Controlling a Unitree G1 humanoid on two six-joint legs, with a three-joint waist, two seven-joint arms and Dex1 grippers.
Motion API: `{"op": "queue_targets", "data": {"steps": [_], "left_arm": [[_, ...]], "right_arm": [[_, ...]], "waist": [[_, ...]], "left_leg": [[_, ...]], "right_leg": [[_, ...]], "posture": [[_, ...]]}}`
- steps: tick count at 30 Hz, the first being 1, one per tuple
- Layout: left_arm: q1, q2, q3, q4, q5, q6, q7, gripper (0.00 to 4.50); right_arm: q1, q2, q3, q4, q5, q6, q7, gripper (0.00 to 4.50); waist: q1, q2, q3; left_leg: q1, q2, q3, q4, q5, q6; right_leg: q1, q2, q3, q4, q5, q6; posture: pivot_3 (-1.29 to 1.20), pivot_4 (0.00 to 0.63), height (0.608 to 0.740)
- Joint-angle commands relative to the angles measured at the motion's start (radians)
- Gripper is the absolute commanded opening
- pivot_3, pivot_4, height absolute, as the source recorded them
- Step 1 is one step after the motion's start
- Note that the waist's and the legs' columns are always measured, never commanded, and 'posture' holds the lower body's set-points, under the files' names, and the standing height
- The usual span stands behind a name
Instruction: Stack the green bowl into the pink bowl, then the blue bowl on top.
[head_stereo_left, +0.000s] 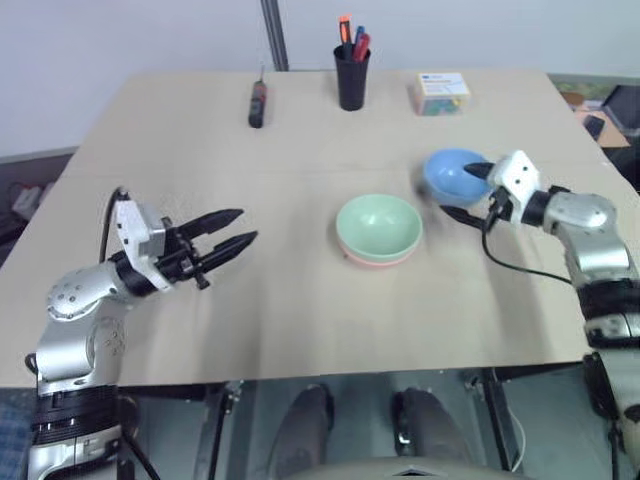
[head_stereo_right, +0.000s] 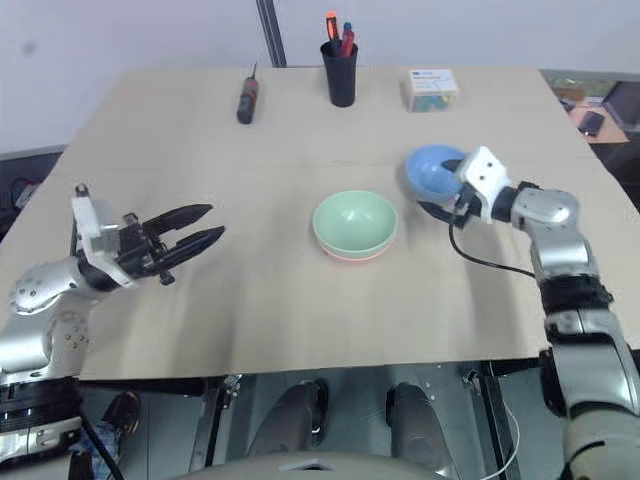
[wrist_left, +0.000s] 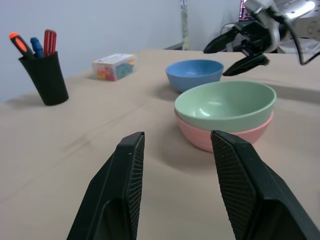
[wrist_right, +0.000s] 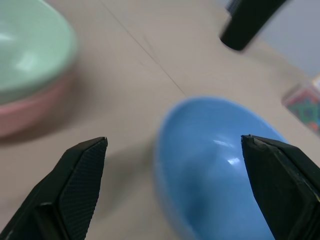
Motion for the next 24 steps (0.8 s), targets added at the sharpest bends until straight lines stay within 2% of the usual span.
{"op": "queue_targets", "data": {"steps": [1,3,7,11,13,14,16,22,24], "left_arm": [[0.014,-0.007,0.029,-0.059,-0.036,-0.021,0.015,2.22],[0.027,-0.011,0.028,-0.073,-0.048,-0.011,0.022,2.22],[0.035,-0.017,0.025,-0.09,-0.052,-0.018,0.029,2.29],[0.029,-0.024,0.029,-0.093,-0.062,-0.024,0.041,2.29],[0.03,-0.024,0.026,-0.089,-0.061,-0.029,0.04,2.29],[0.029,-0.023,0.023,-0.082,-0.059,-0.035,0.035,2.29],[0.022,-0.022,0.019,-0.066,-0.056,-0.043,0.028,2.29],[-0.003,-0.023,-0.005,-0.029,-0.042,-0.06,0.01,2.29],[-0.013,-0.021,-0.011,-0.02,-0.043,-0.06,0.005,2.29]], "right_arm": [[-0.093,0.024,0.037,0.182,-0.063,-0.039,-0.021,4.5],[-0.132,0.031,0.068,0.269,-0.115,-0.061,-0.044,4.5],[-0.179,0.045,0.084,0.364,-0.15,-0.116,-0.069,3.54],[-0.193,0.053,0.086,0.396,-0.163,-0.155,-0.056,2.03],[-0.192,0.052,0.086,0.398,-0.166,-0.17,-0.052,1.14],[-0.191,0.05,0.082,0.393,-0.164,-0.176,-0.048,0.5],[-0.187,0.046,0.076,0.376,-0.157,-0.186,-0.033,0.06],[-0.157,0.027,0.065,0.268,-0.134,-0.205,0.02,0.06],[-0.131,0.016,0.062,0.136,-0.103,-0.185,0.076,0.06]], "waist": [[0.001,0.0,0.0],[0.0,0.0,0.0],[-0.005,0.0,0.0],[-0.01,0.0,0.0],[-0.011,0.0,0.0],[-0.011,0.0,0.0],[-0.012,0.0,0.0],[-0.012,0.0,0.0],[-0.011,0.001,0.0]], "left_leg": [[0.0,0.0,0.0,0.0,0.0,0.0],[0.0,0.0,0.0,0.0,0.0,0.0],[0.0,-0.001,0.0,-0.002,0.0,0.0],[0.0,0.0,0.0,-0.002,0.0,0.0],[0.0,0.0,0.0,-0.002,0.0,0.0],[0.0,0.0,0.0,-0.002,0.0,0.0],[0.001,0.0,0.0,-0.002,0.0,0.0],[0.001,0.0,0.0,-0.002,0.0,0.0],[0.0,0.0,0.0,-0.002,0.0,0.0]], "right_leg": [[0.0,0.0,0.0,0.0,0.0,0.0],[0.0,0.0,0.0,0.0,0.0,0.0],[0.0,0.0,0.0,-0.001,0.0,0.0],[0.0,0.0,0.0,0.0,0.0,0.0],[0.0,0.0,0.0,0.0,0.0,0.0],[0.0,0.0,0.0,0.0,0.0,0.0],[0.0,0.0,0.0,0.0,0.0,0.0],[0.0,0.0,0.0,0.0,0.0,0.0],[0.0,0.0,0.001,0.0,0.0,0.0]], "posture": [[0.0,0.15,0.74],[0.0,0.15,0.74],[0.0,0.15,0.74],[0.0,0.15,0.74],[0.0,0.15,0.74],[0.0,0.15,0.74],[0.0,0.15,0.74],[0.0,0.15,0.74],[0.0,0.15,0.74]]}}
